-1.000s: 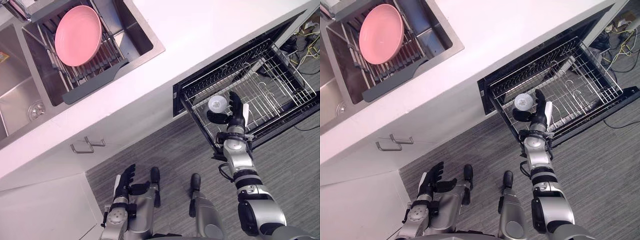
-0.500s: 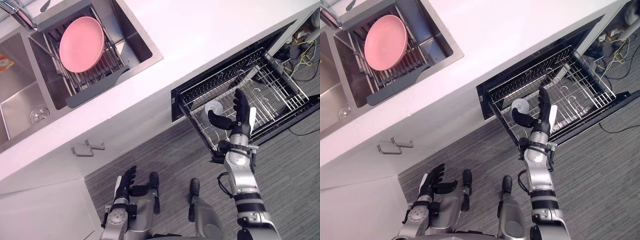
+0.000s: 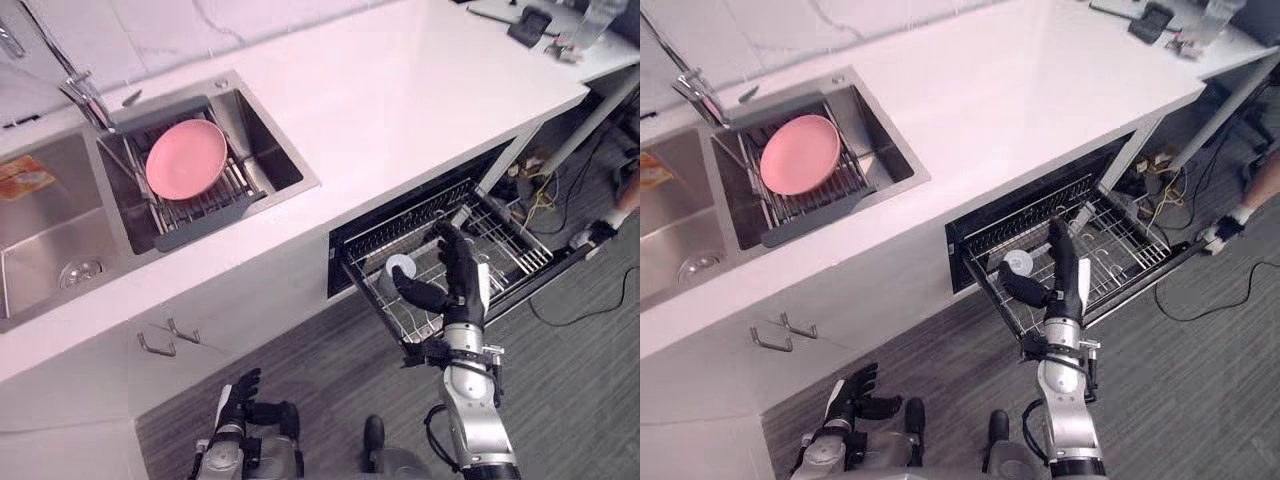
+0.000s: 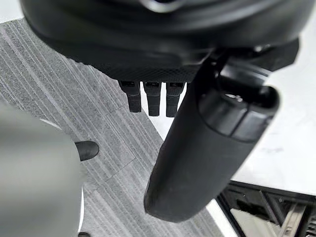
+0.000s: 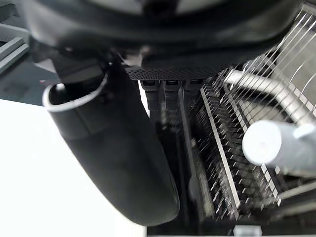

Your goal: Walk over to the sink, pick up the cup, carry it to the dishwasher, place the cup inside the dishwasher, then close the dishwasher door

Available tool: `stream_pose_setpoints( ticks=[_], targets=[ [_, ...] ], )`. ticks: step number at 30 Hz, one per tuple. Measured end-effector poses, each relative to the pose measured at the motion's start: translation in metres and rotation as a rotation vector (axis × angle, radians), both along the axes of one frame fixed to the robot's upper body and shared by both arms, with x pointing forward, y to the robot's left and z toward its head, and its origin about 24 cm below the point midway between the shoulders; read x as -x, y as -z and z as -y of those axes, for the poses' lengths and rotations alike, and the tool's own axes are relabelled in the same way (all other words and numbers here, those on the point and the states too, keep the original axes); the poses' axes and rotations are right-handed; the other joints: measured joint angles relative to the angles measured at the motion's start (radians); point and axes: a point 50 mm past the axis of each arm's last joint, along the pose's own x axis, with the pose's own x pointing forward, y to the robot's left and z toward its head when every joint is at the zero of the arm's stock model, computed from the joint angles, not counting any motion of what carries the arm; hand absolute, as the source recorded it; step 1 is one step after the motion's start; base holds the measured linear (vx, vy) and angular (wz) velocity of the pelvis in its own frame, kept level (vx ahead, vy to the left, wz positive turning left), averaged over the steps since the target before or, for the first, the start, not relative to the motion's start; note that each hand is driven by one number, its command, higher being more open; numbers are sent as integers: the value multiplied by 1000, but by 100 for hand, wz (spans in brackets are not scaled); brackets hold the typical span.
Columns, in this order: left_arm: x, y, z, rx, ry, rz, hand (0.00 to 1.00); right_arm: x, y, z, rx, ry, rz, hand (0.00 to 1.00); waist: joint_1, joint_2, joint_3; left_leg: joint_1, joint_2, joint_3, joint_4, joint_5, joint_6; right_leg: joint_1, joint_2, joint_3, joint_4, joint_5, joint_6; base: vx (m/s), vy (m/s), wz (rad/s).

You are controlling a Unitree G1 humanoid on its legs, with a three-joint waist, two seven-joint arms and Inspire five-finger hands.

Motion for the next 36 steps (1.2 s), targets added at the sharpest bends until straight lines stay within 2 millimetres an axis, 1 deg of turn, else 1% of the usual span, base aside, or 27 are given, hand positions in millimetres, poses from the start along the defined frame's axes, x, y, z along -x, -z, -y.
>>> stream_pose_setpoints(
  ticks=[2, 5, 8, 10, 11, 12, 13, 15, 16, 17, 19, 20, 21, 22, 24, 25, 26, 27, 28, 29, 30, 31, 32, 33, 34, 35, 36],
  targets=[
    [4, 3, -1, 2, -11, -20, 90, 3, -1, -7, -5, -37, 4, 90, 0, -2, -22, 17, -1, -3, -18, 7, -5, 10, 0, -6, 0, 0, 0, -40, -8, 8],
    [8, 6, -1, 2, -12, -41, 90, 5, -6, -13, -10, -74, 37, 90, -5, -2, -40, 28, -5, -21, -24, 12, -6, 30, -2, -23, -4, -1, 1, -31, -5, 17],
    [8, 6, -1, 3, -11, -40, 90, 5, -15, -15, -3, -94, 82, 90, -4, -2, -40, 27, -9, -61, -21, 17, -5, 51, -9, -61, -6, -8, 2, -24, -10, 41],
    [7, 5, -1, 0, -7, -35, 90, 5, -20, -16, 6, -99, 108, 90, -5, -2, -40, -8, -13, -100, 14, 17, -3, 51, -15, -103, 2, -16, 2, -24, -12, 64],
    [6, 5, -1, 0, -5, -29, 90, 3, -22, -15, 17, -101, 122, 90, -3, -2, -40, -47, -16, -117, 48, 13, -3, 50, -22, -138, 3, -17, 2, -41, 3, 80],
    [3, 4, -1, 0, -5, -23, 90, 1, -25, -14, 32, -98, 134, 90, 3, 0, -38, -78, -14, -114, 66, -10, 1, 50, -24, -176, 2, -18, 1, -53, 5, 82],
    [2, 4, -1, -1, -3, -22, 90, 1, -26, -14, 42, -97, 139, 90, 4, 1, -37, -89, 3, -55, 76, -16, 17, 53, -25, -196, 2, -18, 1, -54, -8, 82],
    [0, 4, -1, -2, 2, -22, 90, -2, -30, -10, 92, -91, 156, 90, 2, 3, -35, -111, 65, 120, 109, -16, 18, 70, -35, -256, 2, -26, 6, -28, 12, 89],
    [-1, 3, 0, -1, 2, -17, 90, -6, -35, -9, 129, -93, 177, 90, 6, 4, -33, -116, 77, 163, 125, -15, 18, 79, -44, -279, 5, -34, 15, 14, 68, 72],
    [-2, 3, 1, -2, 1, -13, 90, -10, -39, -9, 164, -100, 196, 90, 14, 4, -32, -115, 70, 157, 124, -15, 18, 79, -52, -284, 14, -39, 21, 30, 93, 49],
    [-2, 3, 1, -12, 3, -12, 90, -18, -51, -18, 222, -136, 250, 90, 16, 2, -31, -111, 39, 140, 130, -24, 24, 86, -81, -296, 37, -57, 39, 34, 92, 24],
    [-2, 3, 1, -14, 4, -11, 90, -19, -52, -18, 223, -138, 254, 90, 16, 1, -31, -111, 36, 139, 132, -26, 26, 87, -85, -297, 40, -59, 41, 40, 104, 23],
    [-2, 2, 0, -20, 6, -11, 90, -19, -53, -20, 234, -144, 259, 90, 16, -4, -28, -109, 17, 138, 147, -42, 33, 85, -111, -306, 77, -94, 42, 25, 66, 16],
    [-2, 2, 0, -21, 6, -11, 90, -19, -53, -20, 241, -144, 258, 90, 16, -5, -27, -109, 13, 137, 152, -47, 33, 84, -117, -308, 90, -102, 45, 53, 144, 22],
    [-3, 1, -4, -33, 7, -3, 90, -21, -50, -19, 253, -141, 245, 90, 10, -31, -12, -105, -30, 135, 204, -92, 46, 61, -189, -309, 218, -188, 58, 86, 172, 21],
    [-4, 0, -5, -36, 10, 0, 90, -21, -49, -18, 255, -137, 241, 90, 8, -39, -8, -105, -39, 133, 221, -109, 50, 59, -204, -311, 247, -206, 52, 125, 124, 22],
    [-5, 0, -6, -44, 24, 4, 90, -22, -48, -15, 264, -128, 227, 90, 2, -42, -6, -108, -48, 119, 248, -139, 62, 49, -226, -302, 322, -223, 31, 136, 118, 30],
    [-5, 0, -7, -51, 31, 1, 90, -22, -46, -12, 275, -117, 210, 90, -9, -46, -2, -107, -56, 102, 270, -160, 70, -6, -241, -244, 454, -210, -10, 145, 129, 38],
    [-4, 0, -8, -52, 30, -2, 90, -23, -45, -11, 279, -112, 202, 90, -18, -48, 0, -104, -59, 87, 276, -169, 75, -30, -239, -208, 514, -194, -39, 190, 151, 61],
    [-4, 0, -10, -58, 30, -4, 90, -23, -44, -7, 294, -100, 190, 90, -33, -43, 2, -88, -56, 50, 274, -180, 85, -87, -227, -139, 641, -154, -109, 240, 92, 78],
    [-4, 0, -11, -61, 30, -9, 90, -24, -43, -4, 318, -92, 182, 90, -49, -36, 8, -77, -51, 10, 269, -189, 92, -122, -176, -67, 681, -210, -70, 254, 56, 79],
    [-4, 1, -12, -63, 29, -14, 90, -24, -43, -3, 327, -90, 183, 90, -52, -39, 7, -69, -49, -5, 264, -190, 93, -137, -144, -42, 676, -236, -64, 258, -9, 71],
    [-3, 1, -12, -67, 29, -20, 90, -25, -44, -2, 338, -91, 187, 90, -53, -41, 8, -48, -47, -27, 247, -189, 91, -166, -92, -1, 646, -266, -61, 276, -16, 58],
    [-2, 2, -12, -67, 32, -29, 90, -26, -46, -1, 350, -93, 193, 90, -52, -41, 8, -22, -46, -41, 233, -184, 72, -190, -49, 19, 592, -270, -62, 290, -28, 53],
    [-2, 3, -11, -67, 34, -32, 90, -26, -47, -1, 355, -94, 197, 90, -52, -41, 8, -10, -45, -47, 229, -187, 64, -202, -32, 24, 555, -268, -60, 317, -49, 44],
    [-2, 3, -12, -70, 41, -35, 90, -26, -50, -1, 361, -94, 212, 90, -51, -45, 4, -5, -50, -55, 242, -205, 35, -217, -9, 30, 443, -231, -60, 386, -82, 50],
    [-2, 4, -11, -73, 47, -42, 90, -25, -53, 1, 368, -89, 225, 90, -62, -40, 0, -14, -48, -59, 283, -236, 12, -213, 3, 35, 379, -135, -28, 400, -81, 51]
  ],
)
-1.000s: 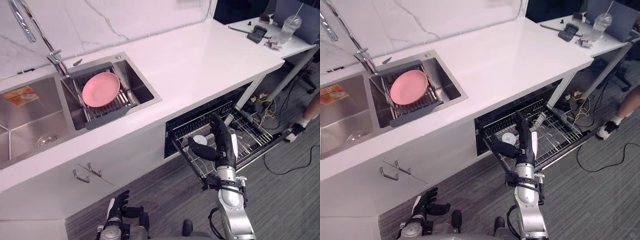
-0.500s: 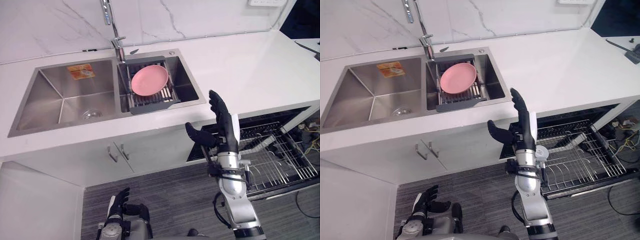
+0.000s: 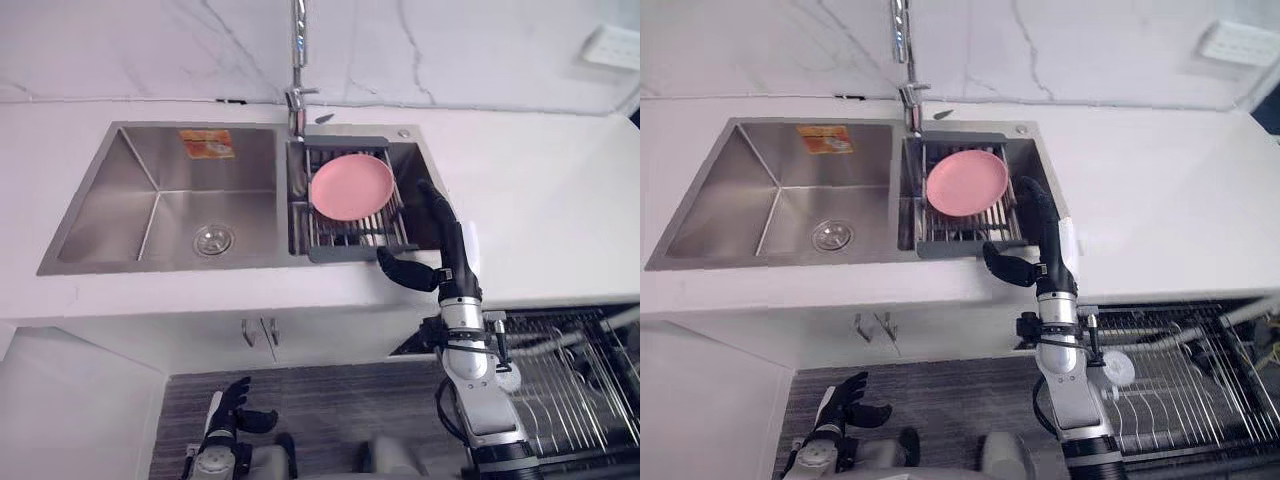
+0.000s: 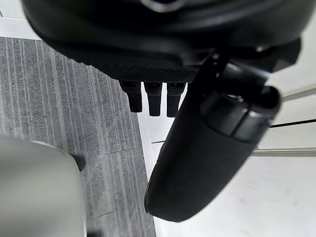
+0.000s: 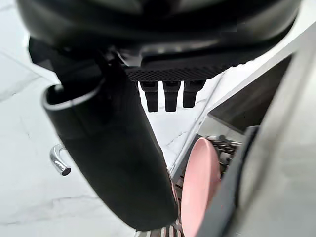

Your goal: Walk over to the sink, pick up the cup, carry it to the dishwasher, place the cup inside the dishwasher, then close the dishwasher door

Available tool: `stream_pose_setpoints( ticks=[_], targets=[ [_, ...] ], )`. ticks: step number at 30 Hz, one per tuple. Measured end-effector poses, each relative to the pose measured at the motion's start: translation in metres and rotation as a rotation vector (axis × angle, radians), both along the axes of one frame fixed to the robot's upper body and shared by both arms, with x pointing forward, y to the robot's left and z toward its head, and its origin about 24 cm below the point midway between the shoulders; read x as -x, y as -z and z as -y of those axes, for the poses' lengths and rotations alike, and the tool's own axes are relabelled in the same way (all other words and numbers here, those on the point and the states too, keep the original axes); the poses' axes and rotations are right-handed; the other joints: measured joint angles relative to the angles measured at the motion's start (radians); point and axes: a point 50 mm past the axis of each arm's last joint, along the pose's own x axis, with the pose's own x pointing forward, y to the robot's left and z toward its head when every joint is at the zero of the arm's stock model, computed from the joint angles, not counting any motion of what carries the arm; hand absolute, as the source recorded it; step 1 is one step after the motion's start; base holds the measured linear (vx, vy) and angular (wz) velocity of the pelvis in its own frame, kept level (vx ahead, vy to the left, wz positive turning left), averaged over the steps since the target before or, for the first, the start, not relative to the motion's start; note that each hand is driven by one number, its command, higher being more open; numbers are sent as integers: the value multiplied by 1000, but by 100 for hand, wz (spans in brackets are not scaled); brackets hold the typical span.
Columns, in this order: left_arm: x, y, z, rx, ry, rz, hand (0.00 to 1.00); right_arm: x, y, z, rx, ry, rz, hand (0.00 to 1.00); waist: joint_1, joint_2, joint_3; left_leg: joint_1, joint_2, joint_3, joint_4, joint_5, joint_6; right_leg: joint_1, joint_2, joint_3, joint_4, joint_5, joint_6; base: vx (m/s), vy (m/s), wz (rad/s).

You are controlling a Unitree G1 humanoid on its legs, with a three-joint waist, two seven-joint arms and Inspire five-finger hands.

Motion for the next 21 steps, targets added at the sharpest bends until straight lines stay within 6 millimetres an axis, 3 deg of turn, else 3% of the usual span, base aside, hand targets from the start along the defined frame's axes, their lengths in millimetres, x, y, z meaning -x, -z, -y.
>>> stream_pose_setpoints(
  ticks=[3, 6, 8, 10, 11, 12, 15, 21],
  targets=[
    [6, 3, 10, 24, 1, -14, 90, 2, 3, 6, 11, 18, -16, 90, -2, 51, -16, 0, 48, 13, 15, -17, -23, 53, 40, -26, -78, 18, -12, 342, -55, 14],
    [5, 4, 14, 35, 8, -13, 90, 10, 11, 18, 7, 71, -51, 90, 0, 60, -15, -16, 93, 38, 148, -42, -52, 158, 73, -43, -180, 24, -22, 320, -61, 4],
    [4, 3, 17, 58, 21, -27, 90, 16, 14, 22, -5, 90, -60, 90, 2, 70, -2, -106, 123, 62, 393, -66, -53, 246, 70, -44, -229, 25, -25, 230, 31, 11],
    [4, 6, 22, 116, 45, -62, 90, 15, 7, 23, -13, 102, -25, 90, -9, 92, 8, -165, 131, 70, 373, -103, -44, 258, 63, -43, -233, 25, -25, 187, 115, 18],
    [-1, 5, 28, 144, 92, -63, 90, 14, 3, 26, -20, 119, -7, 90, -9, 106, 20, -181, 123, 69, 236, -81, -45, 263, 54, -46, -228, 22, -21, 160, 187, 30],
    [-4, 3, 32, 153, 133, -57, 90, 13, 3, 26, -25, 125, -5, 90, -6, 123, 25, -160, 120, 69, 106, 82, -14, 268, 55, -44, -217, -3, 5, 89, 148, 29],
    [-12, -2, 30, 129, 173, -20, 90, 11, 3, 15, -36, 82, -9, 90, 2, 80, 51, -123, 79, 75, 17, 135, -13, 270, 22, -17, -239, -8, 10, -4, 77, 11],
    [-8, 1, 20, 60, 114, -25, 90, 20, 14, 20, -17, 102, -54, 90, -11, 60, 39, -48, 66, 105, -143, 219, -24, 272, 20, 23, -276, -2, 15, -55, -33, -15]
  ],
)
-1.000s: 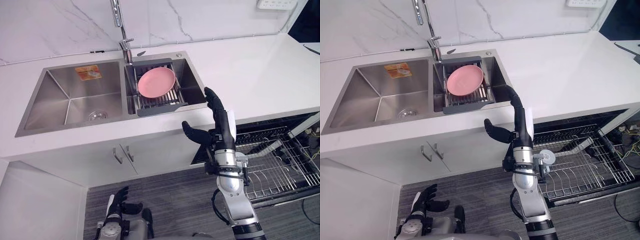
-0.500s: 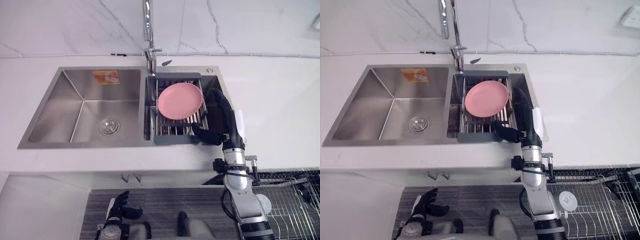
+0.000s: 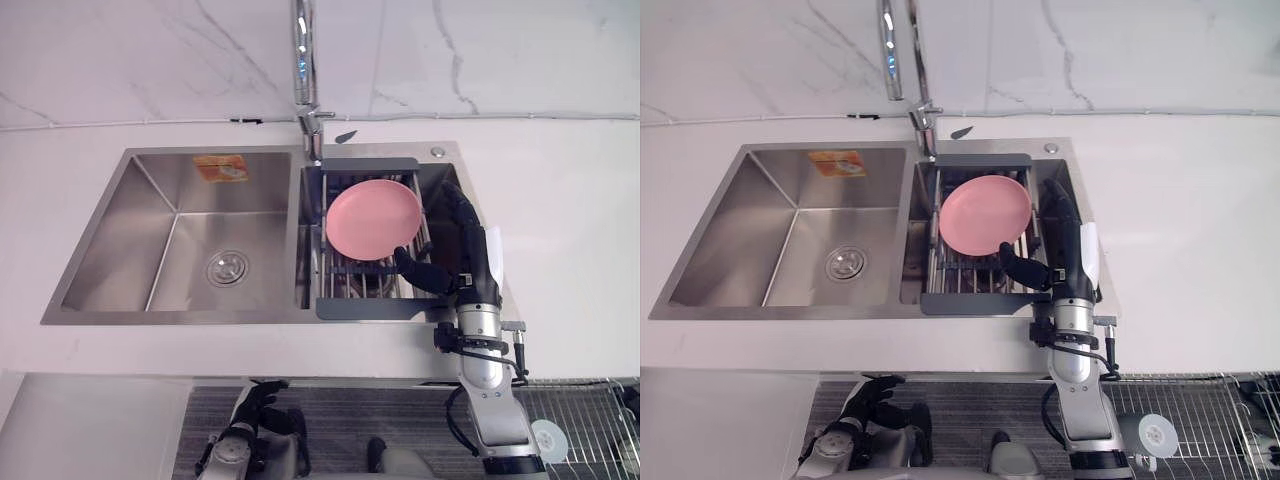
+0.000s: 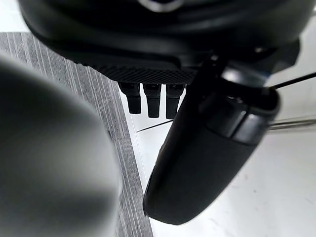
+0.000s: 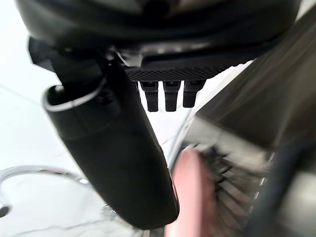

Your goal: Walk over to the sink, pick up the cup, carry it to the dishwasher, place the cup inside the dishwasher, then close the dishwasher door

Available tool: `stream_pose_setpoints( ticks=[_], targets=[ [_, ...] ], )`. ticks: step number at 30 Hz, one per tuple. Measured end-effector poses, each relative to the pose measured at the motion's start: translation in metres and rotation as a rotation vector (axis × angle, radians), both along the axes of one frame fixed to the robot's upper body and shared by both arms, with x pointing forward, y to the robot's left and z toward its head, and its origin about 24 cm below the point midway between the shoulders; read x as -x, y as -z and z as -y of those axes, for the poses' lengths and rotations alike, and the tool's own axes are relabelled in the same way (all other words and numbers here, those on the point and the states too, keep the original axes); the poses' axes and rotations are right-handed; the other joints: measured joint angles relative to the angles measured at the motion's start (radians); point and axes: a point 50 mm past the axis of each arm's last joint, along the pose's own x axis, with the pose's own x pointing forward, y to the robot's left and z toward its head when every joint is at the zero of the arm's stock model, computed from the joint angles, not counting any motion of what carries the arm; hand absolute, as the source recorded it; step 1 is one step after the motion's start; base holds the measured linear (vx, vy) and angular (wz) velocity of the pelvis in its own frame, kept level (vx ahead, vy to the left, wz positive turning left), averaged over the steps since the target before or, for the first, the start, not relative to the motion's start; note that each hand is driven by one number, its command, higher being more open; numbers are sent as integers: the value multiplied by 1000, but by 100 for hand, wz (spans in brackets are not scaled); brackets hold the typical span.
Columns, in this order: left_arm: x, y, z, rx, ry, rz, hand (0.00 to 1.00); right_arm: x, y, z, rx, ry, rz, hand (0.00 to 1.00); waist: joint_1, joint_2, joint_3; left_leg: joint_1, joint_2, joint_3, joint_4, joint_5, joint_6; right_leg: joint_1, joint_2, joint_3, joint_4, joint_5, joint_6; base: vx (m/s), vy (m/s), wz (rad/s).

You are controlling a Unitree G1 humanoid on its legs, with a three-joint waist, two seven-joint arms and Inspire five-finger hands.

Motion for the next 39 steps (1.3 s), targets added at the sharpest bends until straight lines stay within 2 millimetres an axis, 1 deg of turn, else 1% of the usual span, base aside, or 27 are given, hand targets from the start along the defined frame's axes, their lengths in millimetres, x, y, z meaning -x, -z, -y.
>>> stream_pose_setpoints(
  ticks=[3, 4, 9, 15, 19, 25, 32, 36, 39],
  targets=[
    [1, 1, -1, -12, -12, 2, 90, 6, 7, 4, 9, 14, -35, 90, -1, -1, -2, 16, -2, 11, -45, 26, 1, -9, 6, 13, -7, 11, -3, -32, -38, -16],
    [16, 8, -2, -12, -13, -60, 90, 7, 24, 6, 38, 3, -121, 90, 1, -8, -92, 48, -27, -6, -127, 70, 15, 6, 4, 31, -67, 48, 3, 0, 0, 0],
    [16, 8, -2, -12, -13, -61, 90, 7, 25, 6, 38, 3, -123, 90, 1, -7, -92, 51, -27, -7, -129, 71, 14, 8, 4, 30, -67, 48, 3, 0, 0, 0],
    [18, 9, -1, -9, -15, -82, 90, 7, 34, 7, 29, 19, -167, 90, 1, -7, -92, 106, -31, -19, -199, 103, 10, 43, 5, 6, -78, 48, 3, 1, -11, 6],
    [19, 10, -1, -6, -18, -89, 90, 7, 39, 9, 31, 52, -195, 90, 3, -7, -94, 123, -32, -23, -220, 110, 4, 57, 5, -2, -87, 48, 3, -4, -12, 3],
    [20, 10, -2, 3, -23, -93, 90, 5, 36, 10, 76, 58, -189, 90, 4, -7, -94, 128, -32, -28, -220, 110, 4, 67, 6, -8, -90, 47, 4, -1, -6, 2],
    [20, 10, -2, 11, -26, -93, 90, -4, 23, 16, 176, 46, -146, 90, 5, -7, -94, 126, -32, -32, -220, 110, 4, 67, 6, -11, -88, 47, 4, 0, 0, 0],
    [20, 10, -2, 12, -26, -90, 90, -12, 12, 22, 247, 23, -116, 90, 5, -7, -94, 124, -32, -35, -220, 110, 4, 67, 6, -15, -88, 47, 4, 0, -4, 1],
    [20, 10, -2, 13, -25, -89, 90, -15, 8, 21, 292, -7, -109, 90, 5, -7, -94, 123, -32, -38, -220, 110, 4, 67, 6, -16, -88, 47, 4, -1, -6, 1]
  ],
)
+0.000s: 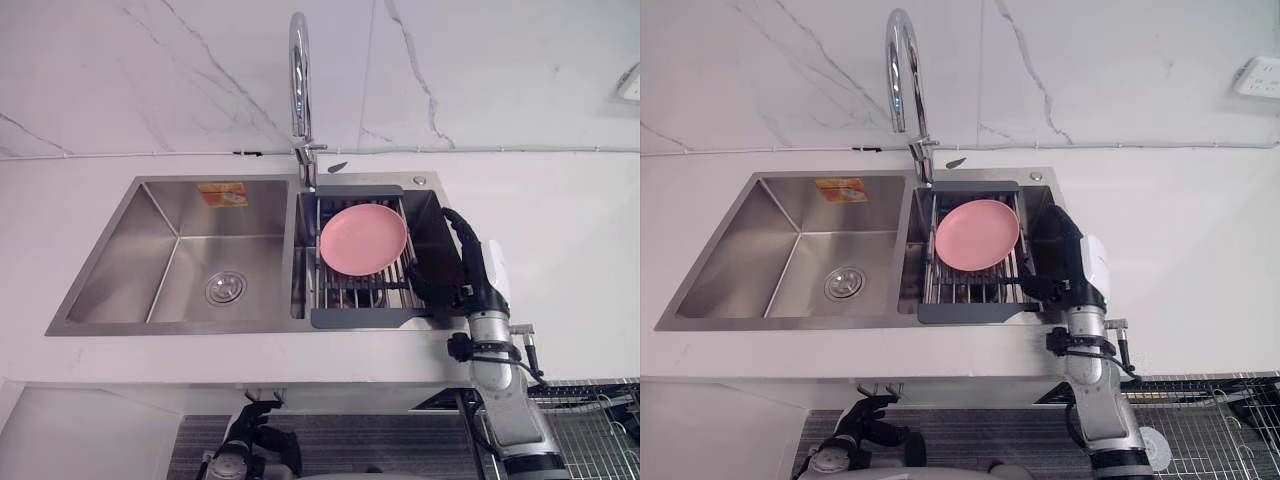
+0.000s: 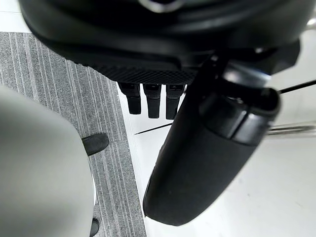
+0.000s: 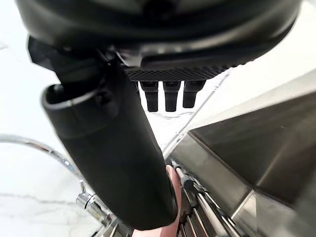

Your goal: Walk over to the sink, pick up the cup, carry it to the dishwasher, place the cup inside the dishwasher, then close the dishwasher door

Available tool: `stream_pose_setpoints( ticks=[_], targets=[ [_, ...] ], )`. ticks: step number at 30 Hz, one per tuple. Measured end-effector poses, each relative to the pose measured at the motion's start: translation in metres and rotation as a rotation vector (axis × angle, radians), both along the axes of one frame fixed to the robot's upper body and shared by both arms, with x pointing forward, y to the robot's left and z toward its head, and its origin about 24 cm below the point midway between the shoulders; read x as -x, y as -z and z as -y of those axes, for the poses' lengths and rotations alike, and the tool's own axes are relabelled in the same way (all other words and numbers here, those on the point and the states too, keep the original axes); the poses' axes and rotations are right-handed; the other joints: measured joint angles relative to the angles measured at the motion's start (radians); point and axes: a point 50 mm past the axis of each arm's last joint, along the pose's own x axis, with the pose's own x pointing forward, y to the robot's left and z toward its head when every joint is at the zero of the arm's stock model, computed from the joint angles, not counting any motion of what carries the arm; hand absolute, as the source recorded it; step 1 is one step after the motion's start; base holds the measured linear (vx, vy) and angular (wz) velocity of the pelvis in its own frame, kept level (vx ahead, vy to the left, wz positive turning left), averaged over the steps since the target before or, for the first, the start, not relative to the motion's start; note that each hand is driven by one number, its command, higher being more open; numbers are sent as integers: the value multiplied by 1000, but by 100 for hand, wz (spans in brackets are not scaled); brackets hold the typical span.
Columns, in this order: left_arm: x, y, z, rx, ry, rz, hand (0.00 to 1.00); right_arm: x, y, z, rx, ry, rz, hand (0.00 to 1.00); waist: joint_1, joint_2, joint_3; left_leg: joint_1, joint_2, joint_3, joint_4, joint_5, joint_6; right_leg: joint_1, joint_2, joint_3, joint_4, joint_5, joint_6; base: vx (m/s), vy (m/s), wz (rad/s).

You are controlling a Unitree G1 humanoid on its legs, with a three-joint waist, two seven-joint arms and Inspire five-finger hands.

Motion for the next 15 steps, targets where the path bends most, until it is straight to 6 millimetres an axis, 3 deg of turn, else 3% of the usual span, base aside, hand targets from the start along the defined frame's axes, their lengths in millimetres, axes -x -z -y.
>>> stream_pose_setpoints(
  ticks=[15],
  targets=[
    [-2, -1, 1, 17, 14, 10, 90, -25, 18, -12, 228, -188, -151, 90, 12, -2, 1, -4, -4, -22, 0, 4, 5, 2, 0, -22, 6, 0, 0, -5, -13, 4]
  ],
)
